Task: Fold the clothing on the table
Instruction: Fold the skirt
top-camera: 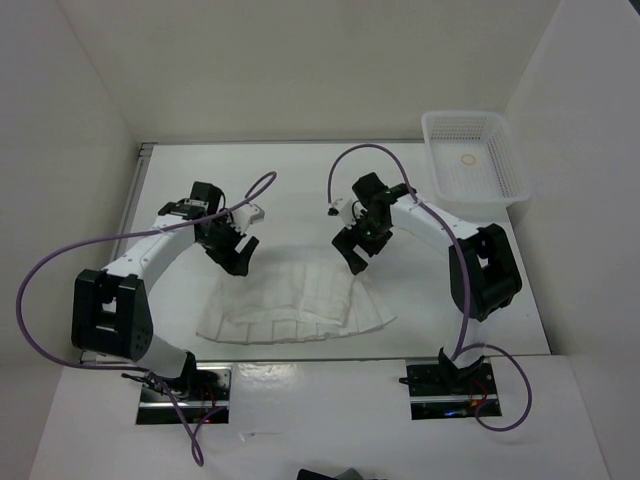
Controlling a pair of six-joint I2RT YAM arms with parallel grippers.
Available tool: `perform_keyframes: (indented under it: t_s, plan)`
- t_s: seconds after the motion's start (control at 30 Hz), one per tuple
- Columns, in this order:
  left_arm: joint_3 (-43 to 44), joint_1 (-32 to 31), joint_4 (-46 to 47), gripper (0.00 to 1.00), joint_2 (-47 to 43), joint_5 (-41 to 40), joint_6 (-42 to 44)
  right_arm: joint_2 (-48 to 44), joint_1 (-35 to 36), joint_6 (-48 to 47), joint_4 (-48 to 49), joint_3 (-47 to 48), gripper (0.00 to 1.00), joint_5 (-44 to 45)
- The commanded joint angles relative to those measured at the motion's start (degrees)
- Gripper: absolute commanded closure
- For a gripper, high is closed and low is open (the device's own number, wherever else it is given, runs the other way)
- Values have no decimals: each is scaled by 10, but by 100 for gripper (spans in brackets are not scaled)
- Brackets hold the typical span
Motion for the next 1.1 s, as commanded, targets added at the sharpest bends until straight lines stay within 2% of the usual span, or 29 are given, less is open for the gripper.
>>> perform_keyframes:
  t_s: [0.0,0.23,0.37,0.43,0.73,0.83,0.9,1.07]
  plan:
    - [14,2,29,11,1,-46,-38,12,2,13,21,6,2,9]
    - [8,2,36,9,20,-84,-59,17,7,7,21,6,2,9]
    - [1,2,42,9,59,-103,-59,22,19,2,16,0,2,9]
    - [-6,2,47,10,68,-124,-53,22,24,2,16,-1,2,9]
    - [-22,21,41,18,94,-113,-17,28,35,-3,10,-6,2,9]
    - [-35,21,46,30,100,-119,-12,28,42,-3,10,-6,2,9]
    - [-40,21,51,46,107,-112,-6,28,47,-3,10,-6,2,9]
    - [-40,21,51,56,124,-89,6,28,47,-3,10,-6,2,9]
